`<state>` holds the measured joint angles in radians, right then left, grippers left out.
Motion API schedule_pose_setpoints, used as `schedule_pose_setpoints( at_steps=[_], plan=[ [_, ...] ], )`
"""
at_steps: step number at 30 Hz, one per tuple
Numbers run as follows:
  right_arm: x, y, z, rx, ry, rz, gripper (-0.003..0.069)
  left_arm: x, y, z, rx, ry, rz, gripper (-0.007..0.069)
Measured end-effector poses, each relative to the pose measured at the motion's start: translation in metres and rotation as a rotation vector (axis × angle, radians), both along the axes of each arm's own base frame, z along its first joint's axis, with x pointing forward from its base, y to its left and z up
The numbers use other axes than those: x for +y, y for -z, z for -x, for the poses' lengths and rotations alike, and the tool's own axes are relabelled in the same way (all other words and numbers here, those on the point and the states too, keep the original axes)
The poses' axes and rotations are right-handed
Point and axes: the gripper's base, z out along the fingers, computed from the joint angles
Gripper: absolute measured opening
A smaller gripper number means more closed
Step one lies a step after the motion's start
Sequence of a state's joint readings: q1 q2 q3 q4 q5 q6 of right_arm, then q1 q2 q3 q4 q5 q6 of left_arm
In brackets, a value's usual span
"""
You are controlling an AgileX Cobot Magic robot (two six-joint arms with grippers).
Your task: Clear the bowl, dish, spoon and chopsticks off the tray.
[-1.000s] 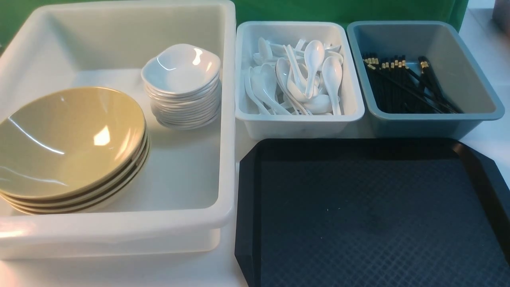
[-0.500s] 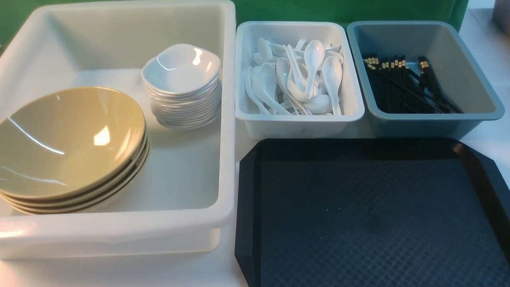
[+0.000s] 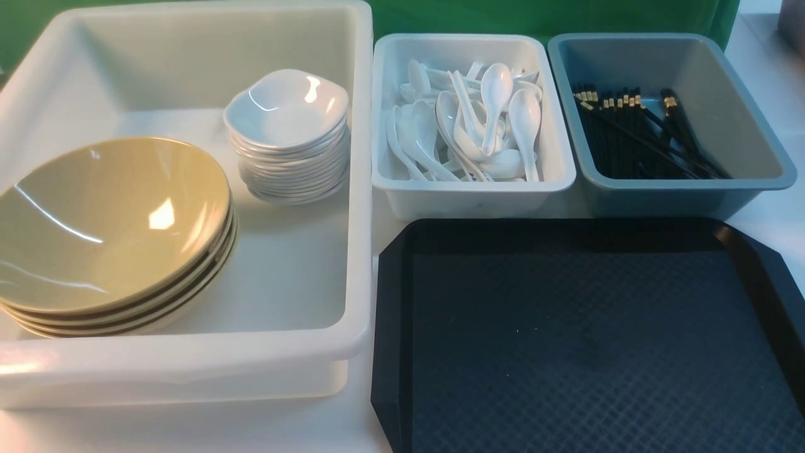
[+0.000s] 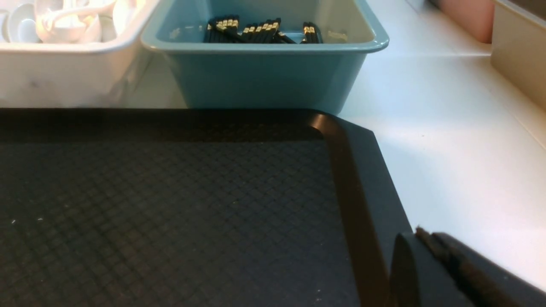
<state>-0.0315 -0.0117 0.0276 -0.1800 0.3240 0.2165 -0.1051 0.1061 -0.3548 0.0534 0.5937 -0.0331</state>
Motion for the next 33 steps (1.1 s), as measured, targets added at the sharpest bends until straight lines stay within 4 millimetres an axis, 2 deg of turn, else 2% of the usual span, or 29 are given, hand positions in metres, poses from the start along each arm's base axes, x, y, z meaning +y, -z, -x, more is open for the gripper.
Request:
schedule_pose_setpoints(
  at_steps=[4, 5, 7, 10, 17, 19, 33],
  plan=[
    [0.000, 0.000, 0.000, 0.000, 0.000, 0.000, 0.0045, -0.001, 0.022, -0.009, -0.218, -0.020, 0.006, -0.0011],
    [0.000, 0.000, 0.000, 0.000, 0.000, 0.000, 0.0046, -0.001, 0.023, -0.009, -0.228, -0.025, 0.007, -0.0011],
    [0.000, 0.000, 0.000, 0.000, 0.000, 0.000, 0.0047, 0.001, 0.045, -0.012, -0.310, -0.057, 0.002, -0.0011],
    [0.000, 0.000, 0.000, 0.000, 0.000, 0.000, 0.0047, 0.002, 0.067, -0.015, -0.286, -0.085, -0.008, -0.0011],
    [0.000, 0.000, 0.000, 0.000, 0.000, 0.001, 0.0047, 0.003, 0.090, -0.014, -0.069, -0.084, -0.037, -0.0011],
    [0.000, 0.000, 0.000, 0.000, 0.000, 0.001, 0.0047, 0.003, 0.094, -0.013, -0.023, -0.082, -0.046, -0.0011],
    [0.000, 0.000, 0.000, 0.000, 0.000, 0.001, 0.0055, 0.003, 0.094, -0.013, -0.021, -0.081, -0.049, -0.0011]
  ],
)
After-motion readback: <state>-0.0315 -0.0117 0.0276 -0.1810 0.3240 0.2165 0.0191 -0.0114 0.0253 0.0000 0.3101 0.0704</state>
